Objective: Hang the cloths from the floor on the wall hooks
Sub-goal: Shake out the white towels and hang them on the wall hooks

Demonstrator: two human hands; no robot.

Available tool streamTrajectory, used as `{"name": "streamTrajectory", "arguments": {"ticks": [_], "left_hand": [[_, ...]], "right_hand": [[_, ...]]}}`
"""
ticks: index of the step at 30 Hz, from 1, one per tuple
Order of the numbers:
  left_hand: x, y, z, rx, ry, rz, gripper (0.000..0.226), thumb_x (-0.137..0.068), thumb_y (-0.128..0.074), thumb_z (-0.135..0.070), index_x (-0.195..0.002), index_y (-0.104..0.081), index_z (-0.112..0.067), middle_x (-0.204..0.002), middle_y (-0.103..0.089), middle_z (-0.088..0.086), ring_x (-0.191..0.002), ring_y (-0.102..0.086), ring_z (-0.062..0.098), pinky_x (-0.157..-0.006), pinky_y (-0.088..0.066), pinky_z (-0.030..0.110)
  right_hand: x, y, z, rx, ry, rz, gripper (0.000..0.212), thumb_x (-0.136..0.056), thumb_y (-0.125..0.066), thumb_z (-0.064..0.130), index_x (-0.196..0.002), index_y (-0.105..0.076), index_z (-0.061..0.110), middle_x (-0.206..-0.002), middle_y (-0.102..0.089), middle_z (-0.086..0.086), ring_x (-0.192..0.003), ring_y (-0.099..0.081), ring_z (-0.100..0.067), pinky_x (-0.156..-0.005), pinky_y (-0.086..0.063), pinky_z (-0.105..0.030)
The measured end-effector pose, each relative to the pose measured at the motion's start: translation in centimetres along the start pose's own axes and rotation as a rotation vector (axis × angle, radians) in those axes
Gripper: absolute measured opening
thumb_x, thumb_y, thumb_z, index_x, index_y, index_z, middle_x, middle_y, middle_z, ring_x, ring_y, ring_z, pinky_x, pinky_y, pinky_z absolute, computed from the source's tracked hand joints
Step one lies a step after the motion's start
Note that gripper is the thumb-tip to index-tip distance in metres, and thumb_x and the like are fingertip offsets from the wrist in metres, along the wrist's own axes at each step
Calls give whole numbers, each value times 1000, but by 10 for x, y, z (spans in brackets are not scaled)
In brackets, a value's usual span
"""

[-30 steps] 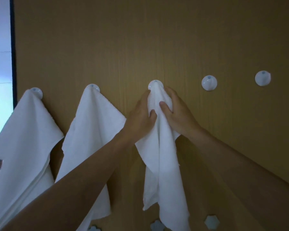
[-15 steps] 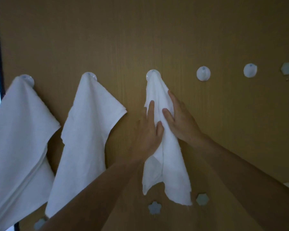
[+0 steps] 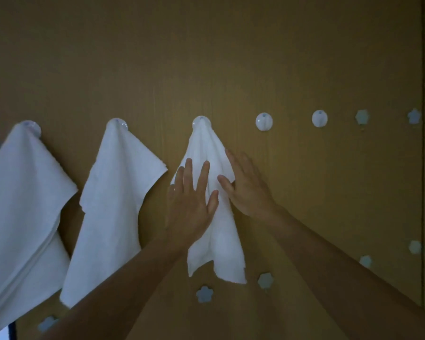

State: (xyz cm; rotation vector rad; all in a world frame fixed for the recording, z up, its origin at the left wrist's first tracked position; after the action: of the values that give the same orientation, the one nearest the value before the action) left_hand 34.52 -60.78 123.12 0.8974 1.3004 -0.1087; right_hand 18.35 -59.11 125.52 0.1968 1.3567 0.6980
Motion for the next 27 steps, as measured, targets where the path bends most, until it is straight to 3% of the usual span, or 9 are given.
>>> {"name": "streamTrajectory", "arguments": {"ticks": [8,15,18,21,24,27], "left_hand": [[24,43,-35,-276,-24,-40,64,-97,-25,-56,-149,-30,-18,-149,-38,20,-132,-42,43,-102,-38,56],[91,101,-64,-441,83,62,65,-96,-27,-55,-148,-36,-17,-152,-33,19,-135,-38,42,-95,-42,62],[123,134,-59,-499,132,127,67,-96,-23,-58,-150,-32,-20,-156,-28,16,-140,-31,40,-103,-36,62],[159,174,-46,-576,174,150,67,-96,-19,-60,-152,-27,-22,-157,-25,15,-141,-28,39,-104,-34,62],[199,214,-27,-664,251,199,68,-95,-17,-61,-153,-20,-25,-160,-18,13,-144,-21,37,-109,-29,62],[237,259,-4,-744,356,236,73,-92,-8,-65,-154,-14,-27,-161,-11,11,-147,-13,36,-114,-19,60]], "right_hand": [[45,67,8,41,32,79,66,-98,-37,54,-153,-6,35,-161,-9,1,-148,-7,-21,-116,-14,-50],[96,88,26,17,118,111,66,-97,-36,55,-152,-2,39,-161,-8,-6,-148,-6,-27,-114,-20,-58],[120,80,51,0,159,174,67,-97,-34,57,-152,2,42,-163,1,-7,-150,1,-26,-116,-18,-58],[143,71,88,-67,210,193,68,-97,-37,55,-153,-1,41,-162,-2,-8,-149,0,-25,-114,-21,-60],[163,58,136,-132,257,240,69,-97,-40,55,-153,-2,40,-162,-5,-9,-149,-3,-27,-116,-13,-59],[185,46,195,-178,336,275,71,-96,-37,59,-153,1,41,-163,-1,-7,-149,-4,-28,-117,-19,-57]]}}
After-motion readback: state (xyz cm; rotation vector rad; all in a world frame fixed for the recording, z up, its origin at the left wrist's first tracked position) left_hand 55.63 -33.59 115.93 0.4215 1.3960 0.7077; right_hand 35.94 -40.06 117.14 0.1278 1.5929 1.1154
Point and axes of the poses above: each hand's wrist, its own x-axis away from the middle knuckle, its own y-axis out of the back of the hand, z = x × y, the point moved 1 cm from there along -x, towards the middle knuckle
